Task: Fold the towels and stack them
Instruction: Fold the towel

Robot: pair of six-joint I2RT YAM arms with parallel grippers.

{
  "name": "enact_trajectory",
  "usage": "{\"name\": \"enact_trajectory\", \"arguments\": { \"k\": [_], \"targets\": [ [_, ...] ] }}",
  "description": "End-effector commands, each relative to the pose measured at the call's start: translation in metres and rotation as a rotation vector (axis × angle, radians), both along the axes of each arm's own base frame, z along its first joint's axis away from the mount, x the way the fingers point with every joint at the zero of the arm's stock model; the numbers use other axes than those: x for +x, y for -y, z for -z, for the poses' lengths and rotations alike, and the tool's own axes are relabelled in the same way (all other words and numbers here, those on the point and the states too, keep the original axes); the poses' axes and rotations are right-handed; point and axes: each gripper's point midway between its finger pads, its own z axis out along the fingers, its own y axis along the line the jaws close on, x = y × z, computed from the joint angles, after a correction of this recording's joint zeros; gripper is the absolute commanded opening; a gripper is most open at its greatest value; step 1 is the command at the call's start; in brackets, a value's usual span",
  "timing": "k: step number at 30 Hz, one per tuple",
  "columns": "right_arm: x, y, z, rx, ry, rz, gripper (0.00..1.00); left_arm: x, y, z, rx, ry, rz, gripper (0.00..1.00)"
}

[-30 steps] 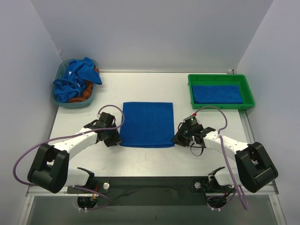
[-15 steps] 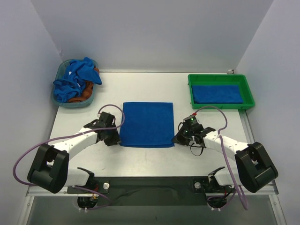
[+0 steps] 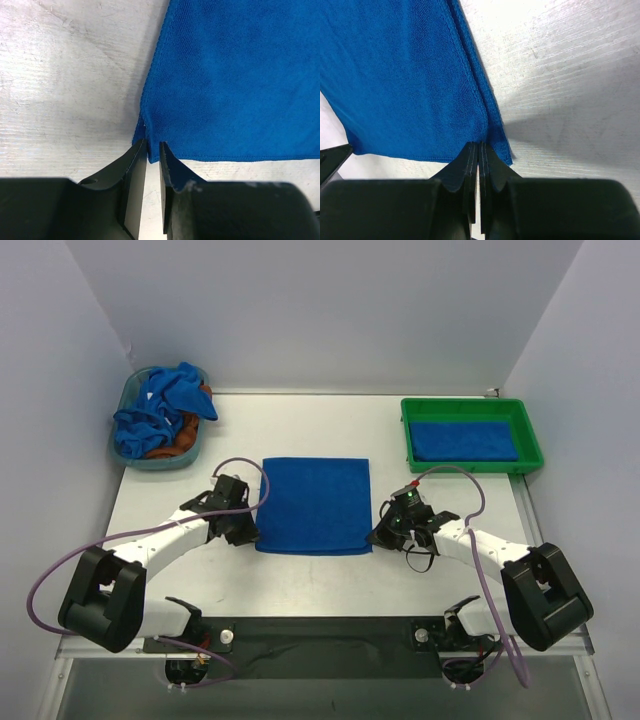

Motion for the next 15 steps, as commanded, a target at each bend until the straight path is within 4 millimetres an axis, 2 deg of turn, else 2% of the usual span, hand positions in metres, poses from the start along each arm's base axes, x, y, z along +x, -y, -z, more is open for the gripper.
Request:
{"name": "enact_trajectory", "arguments": {
  "k": [1, 9, 15],
  "targets": [
    [-0.001, 0.001, 0.003, -0.013, -0.001, 0.004, 0.00, 0.013, 0.005, -0.011, -0.006, 0.048, 0.004, 0.28],
    [0.000, 0.001, 0.004, -0.011, -0.004, 0.004, 0.00, 0.008, 0.000, -0.004, 0.028, 0.029, 0.006, 0.29],
    [-0.001, 0.001, 0.006, -0.011, -0.010, 0.005, 0.00, 0.007, 0.003, 0.001, 0.036, 0.009, 0.019, 0.19]
  ]
}}
